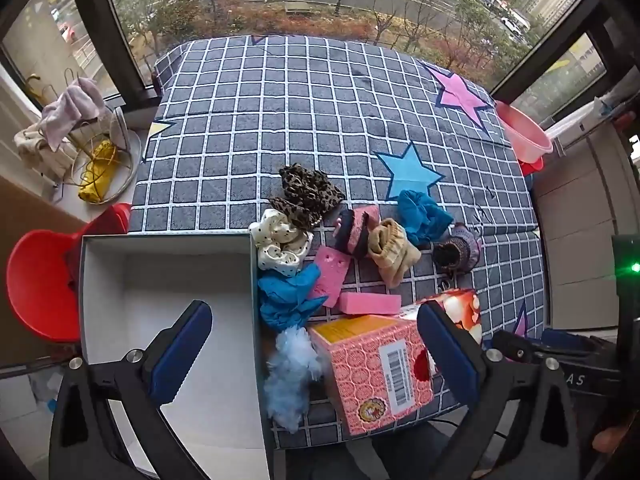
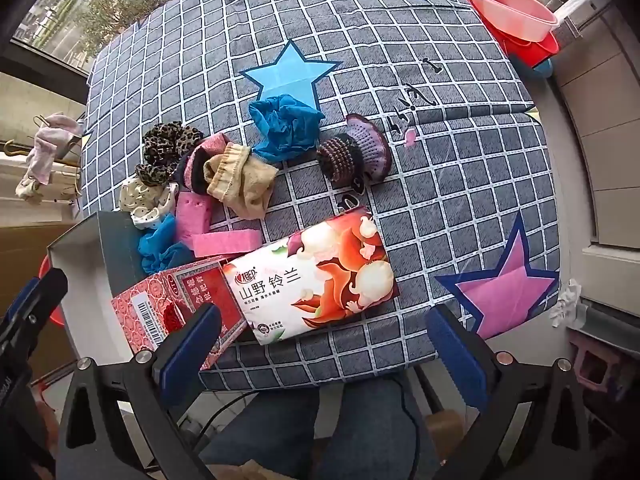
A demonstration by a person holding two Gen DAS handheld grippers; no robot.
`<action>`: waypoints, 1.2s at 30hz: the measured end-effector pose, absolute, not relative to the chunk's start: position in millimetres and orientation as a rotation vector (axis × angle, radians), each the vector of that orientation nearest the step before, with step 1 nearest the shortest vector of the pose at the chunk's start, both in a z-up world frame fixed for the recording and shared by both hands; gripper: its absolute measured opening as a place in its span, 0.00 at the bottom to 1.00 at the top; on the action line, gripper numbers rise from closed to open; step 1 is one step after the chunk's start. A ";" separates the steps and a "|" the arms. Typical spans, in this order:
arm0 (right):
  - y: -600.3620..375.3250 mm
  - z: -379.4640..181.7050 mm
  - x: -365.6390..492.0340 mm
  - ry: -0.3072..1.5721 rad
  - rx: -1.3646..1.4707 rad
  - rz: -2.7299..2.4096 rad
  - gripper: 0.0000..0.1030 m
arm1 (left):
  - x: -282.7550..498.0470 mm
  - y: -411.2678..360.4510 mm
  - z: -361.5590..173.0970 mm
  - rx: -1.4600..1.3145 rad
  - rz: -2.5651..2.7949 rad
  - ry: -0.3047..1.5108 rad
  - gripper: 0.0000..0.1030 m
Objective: Organize soft objects
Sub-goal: 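Reach both tools toward the pile, left toward the leopard scrunchie, right toward the knit hat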
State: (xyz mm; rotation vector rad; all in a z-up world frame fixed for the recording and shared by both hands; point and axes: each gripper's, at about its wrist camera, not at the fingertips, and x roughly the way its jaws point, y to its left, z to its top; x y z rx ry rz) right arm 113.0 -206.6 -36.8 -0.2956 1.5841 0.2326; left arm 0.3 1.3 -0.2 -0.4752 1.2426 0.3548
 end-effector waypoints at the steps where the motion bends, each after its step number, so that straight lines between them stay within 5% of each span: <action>1: -206.1 -37.1 113.9 1.587 -0.297 0.231 1.00 | 0.7 2.7 -0.6 -0.478 0.358 1.240 1.00; 36: -224.2 -56.9 159.9 1.606 -0.164 0.203 1.00 | 54.1 28.0 -20.5 -0.509 0.337 1.318 1.00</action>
